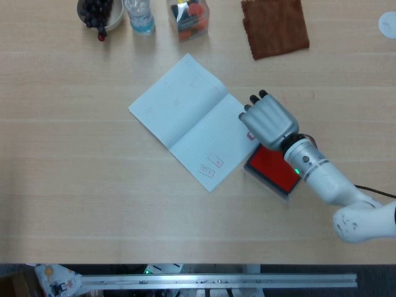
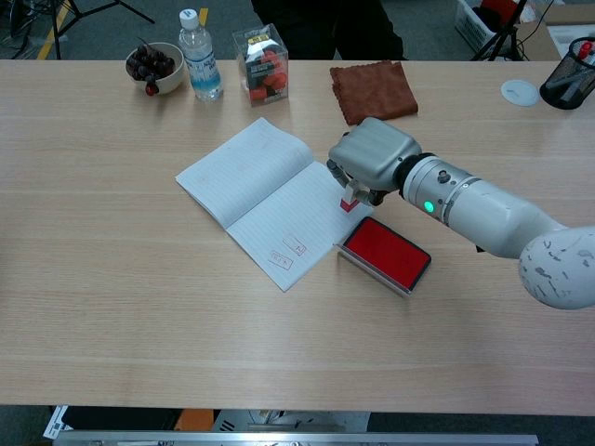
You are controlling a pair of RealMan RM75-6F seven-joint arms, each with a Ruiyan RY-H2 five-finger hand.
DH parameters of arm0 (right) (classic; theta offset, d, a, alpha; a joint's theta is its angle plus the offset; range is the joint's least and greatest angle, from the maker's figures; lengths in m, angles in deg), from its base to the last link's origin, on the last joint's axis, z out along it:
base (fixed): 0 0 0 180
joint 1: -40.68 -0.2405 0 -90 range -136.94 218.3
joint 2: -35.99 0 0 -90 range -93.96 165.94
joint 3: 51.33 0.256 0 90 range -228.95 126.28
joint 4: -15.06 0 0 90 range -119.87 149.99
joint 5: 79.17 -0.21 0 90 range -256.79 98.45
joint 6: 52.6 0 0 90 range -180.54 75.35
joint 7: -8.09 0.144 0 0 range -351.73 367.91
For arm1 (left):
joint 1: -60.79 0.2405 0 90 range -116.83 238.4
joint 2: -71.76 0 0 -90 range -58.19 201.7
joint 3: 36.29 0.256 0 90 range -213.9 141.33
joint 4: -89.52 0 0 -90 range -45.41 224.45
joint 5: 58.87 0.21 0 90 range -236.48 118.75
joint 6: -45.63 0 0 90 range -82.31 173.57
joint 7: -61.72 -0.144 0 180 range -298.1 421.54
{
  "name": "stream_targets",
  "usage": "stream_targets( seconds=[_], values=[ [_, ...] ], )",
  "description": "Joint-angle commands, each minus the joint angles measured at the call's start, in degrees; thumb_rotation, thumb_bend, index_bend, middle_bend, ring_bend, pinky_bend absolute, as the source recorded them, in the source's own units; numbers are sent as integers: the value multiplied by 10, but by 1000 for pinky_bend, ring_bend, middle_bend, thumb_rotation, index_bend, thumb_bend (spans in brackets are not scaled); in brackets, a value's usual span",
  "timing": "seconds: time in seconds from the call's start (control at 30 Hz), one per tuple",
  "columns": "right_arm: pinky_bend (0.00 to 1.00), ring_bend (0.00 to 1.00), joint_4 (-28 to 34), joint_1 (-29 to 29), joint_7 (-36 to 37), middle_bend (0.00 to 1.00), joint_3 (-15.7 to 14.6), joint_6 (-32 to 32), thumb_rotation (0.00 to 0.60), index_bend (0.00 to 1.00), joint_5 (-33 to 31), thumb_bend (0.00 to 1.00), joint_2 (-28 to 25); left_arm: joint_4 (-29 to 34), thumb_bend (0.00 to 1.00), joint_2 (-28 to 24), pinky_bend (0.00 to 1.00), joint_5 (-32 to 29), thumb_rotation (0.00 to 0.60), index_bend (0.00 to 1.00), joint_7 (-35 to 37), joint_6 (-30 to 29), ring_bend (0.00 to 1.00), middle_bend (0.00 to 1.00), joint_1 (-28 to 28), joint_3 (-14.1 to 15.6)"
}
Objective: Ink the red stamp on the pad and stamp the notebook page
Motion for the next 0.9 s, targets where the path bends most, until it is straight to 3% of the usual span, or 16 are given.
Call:
stream_targets(
  seconds=[0.03,0.9],
  values=[
    [306,297,-20,-7,-6,499,0,-3,600,674,-4,327,17,0,273,0,63,0,600,42,0,0,36,43,0,0],
    [305,299,-100,-13,-13,499,-11,-11,600,681,-21,327,78,-13,272,2,63,-5,600,42,10,6,36,43,1,0]
  ],
)
